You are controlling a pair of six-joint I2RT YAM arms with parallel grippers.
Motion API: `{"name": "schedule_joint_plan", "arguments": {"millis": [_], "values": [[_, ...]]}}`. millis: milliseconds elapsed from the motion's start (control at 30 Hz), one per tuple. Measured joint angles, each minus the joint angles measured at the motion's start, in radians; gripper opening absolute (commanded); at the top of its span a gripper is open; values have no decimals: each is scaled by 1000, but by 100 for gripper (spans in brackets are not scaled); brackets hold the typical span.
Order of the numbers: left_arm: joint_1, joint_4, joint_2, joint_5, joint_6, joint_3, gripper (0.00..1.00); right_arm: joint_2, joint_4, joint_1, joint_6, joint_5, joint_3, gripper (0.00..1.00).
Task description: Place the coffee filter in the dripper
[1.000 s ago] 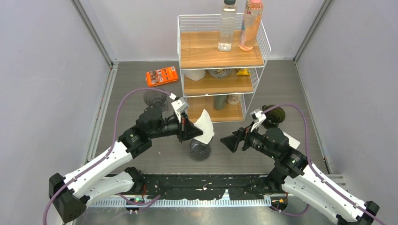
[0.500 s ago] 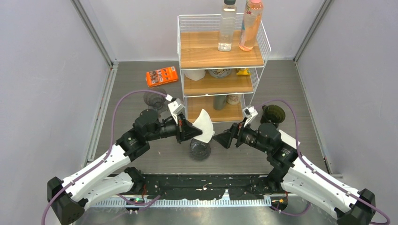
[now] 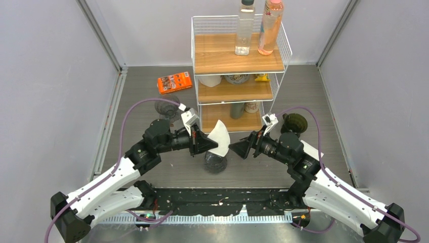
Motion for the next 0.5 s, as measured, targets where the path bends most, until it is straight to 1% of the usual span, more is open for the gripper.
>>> {"name": "schedule_joint_plan", "arguments": {"millis": [300,500], "values": [[0,6,-15,14,0,-3,0,-1,-45,0,-3,46,0,95],[0,14,-17,18,-1,-4,0,-3,-54,0,-6,49,0,96]]}}
